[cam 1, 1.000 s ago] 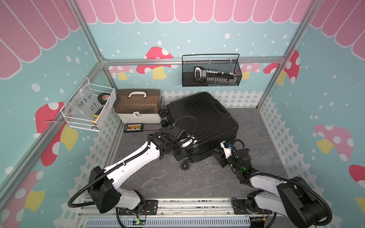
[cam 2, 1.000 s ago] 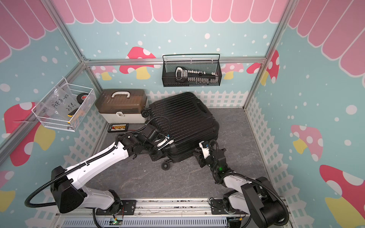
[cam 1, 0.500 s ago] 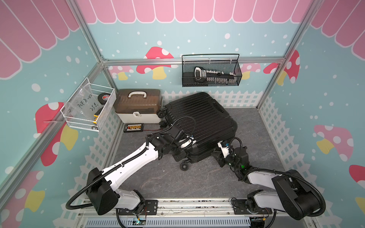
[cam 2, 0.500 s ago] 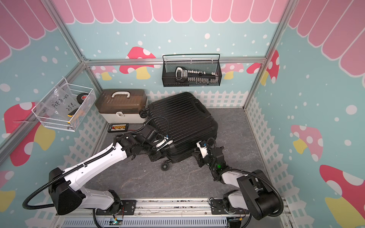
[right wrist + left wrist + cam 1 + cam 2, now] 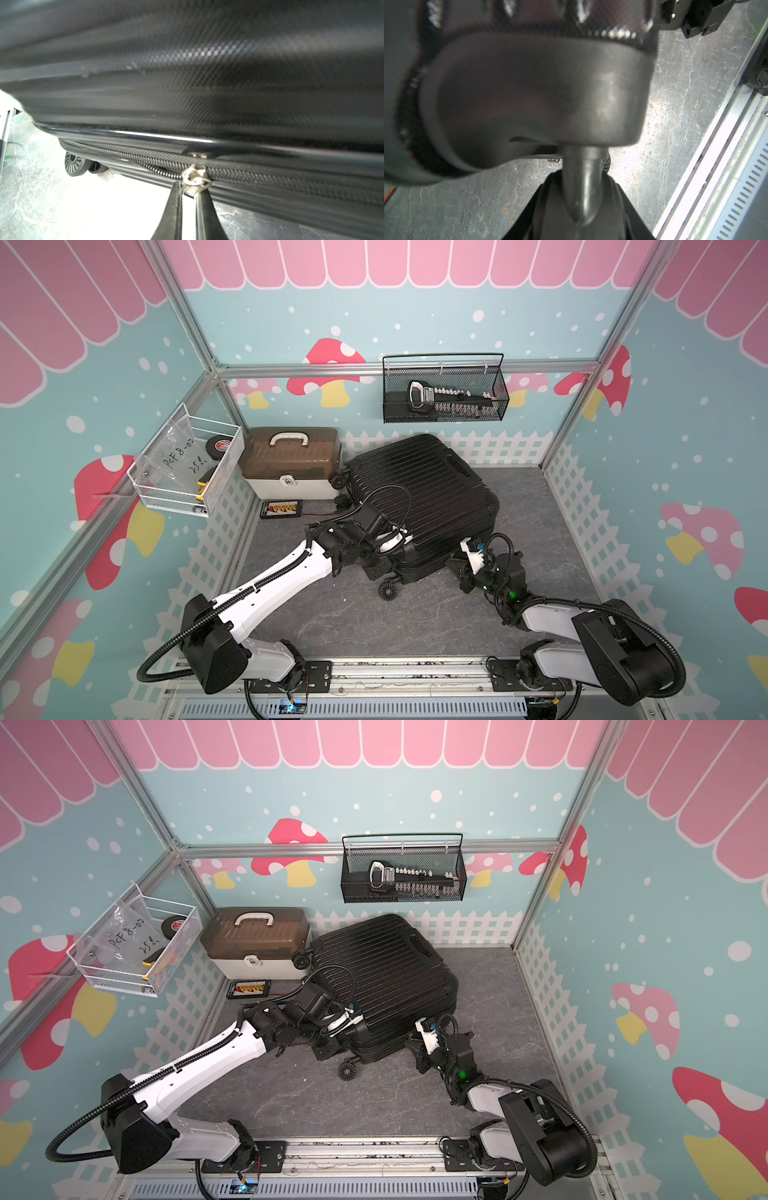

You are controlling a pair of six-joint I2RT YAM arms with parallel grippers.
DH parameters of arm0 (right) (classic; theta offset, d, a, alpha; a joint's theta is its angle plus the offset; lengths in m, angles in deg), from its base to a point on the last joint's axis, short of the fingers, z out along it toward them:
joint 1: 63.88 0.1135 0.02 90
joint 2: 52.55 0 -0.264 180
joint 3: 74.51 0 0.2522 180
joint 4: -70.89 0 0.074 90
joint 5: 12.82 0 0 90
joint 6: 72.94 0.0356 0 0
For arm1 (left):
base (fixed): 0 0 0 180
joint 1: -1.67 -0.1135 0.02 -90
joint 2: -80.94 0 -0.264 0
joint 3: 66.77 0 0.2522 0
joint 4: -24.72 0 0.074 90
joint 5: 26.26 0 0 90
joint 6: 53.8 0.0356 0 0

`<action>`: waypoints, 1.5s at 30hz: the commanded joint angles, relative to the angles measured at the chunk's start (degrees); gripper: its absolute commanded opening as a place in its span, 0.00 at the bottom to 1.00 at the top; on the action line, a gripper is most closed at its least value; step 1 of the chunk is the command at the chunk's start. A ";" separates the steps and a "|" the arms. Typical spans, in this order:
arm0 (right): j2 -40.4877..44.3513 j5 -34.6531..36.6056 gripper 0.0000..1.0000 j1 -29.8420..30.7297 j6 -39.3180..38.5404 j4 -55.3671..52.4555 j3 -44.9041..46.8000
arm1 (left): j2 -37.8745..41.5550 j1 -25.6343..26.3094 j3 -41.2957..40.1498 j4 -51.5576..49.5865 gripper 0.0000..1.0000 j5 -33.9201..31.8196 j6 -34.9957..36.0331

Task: Close the suitcase zippers
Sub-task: Zip the zipper on the suitcase.

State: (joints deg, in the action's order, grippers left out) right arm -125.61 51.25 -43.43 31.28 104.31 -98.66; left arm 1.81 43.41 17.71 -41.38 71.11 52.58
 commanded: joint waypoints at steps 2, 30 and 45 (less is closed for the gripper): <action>5.97 0.18 0.00 -0.06 -0.07 2.80 1.43 | 3.54 0.58 1.41 5.52 0.02 -1.53 -2.96; 17.02 2.03 0.00 4.85 -4.22 -12.70 1.43 | -0.82 4.82 2.47 21.99 0.00 -3.65 -23.23; 23.10 7.23 0.00 15.82 -5.18 -19.18 1.40 | -7.69 6.31 2.46 43.38 0.00 -3.17 -36.04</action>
State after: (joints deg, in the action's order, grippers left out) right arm -103.05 63.18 -30.12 27.19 85.49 -96.26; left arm -5.12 50.53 16.13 -16.15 71.57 22.81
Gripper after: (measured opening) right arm 0.049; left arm 0.441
